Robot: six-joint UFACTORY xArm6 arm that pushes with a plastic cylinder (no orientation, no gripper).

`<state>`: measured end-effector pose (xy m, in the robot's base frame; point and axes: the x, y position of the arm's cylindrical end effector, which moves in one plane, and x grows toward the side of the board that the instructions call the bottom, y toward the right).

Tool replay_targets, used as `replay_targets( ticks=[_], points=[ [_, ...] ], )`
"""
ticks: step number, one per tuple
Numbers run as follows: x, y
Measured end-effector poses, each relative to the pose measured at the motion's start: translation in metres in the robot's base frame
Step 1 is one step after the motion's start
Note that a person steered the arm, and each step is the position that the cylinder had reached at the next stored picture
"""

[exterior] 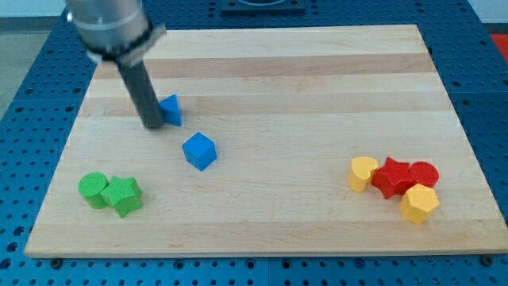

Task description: Place the blue cube towards the right side of the green star

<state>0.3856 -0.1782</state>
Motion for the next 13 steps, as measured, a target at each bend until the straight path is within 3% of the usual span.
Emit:
replay_targets(
  ticks=[1, 2, 3, 4, 6, 7, 8, 10, 12, 13],
  points=[
    [-0.044, -0.006],
    [-0.039, -0.002],
    [-0.037, 0.042],
    [0.000, 0.079],
    [0.113, 0.060],
    [0.126, 0.055],
    [0.118, 0.084],
    [0.035, 0.180],
    [0.136, 0.206],
    [0.141, 0.198]
  ],
)
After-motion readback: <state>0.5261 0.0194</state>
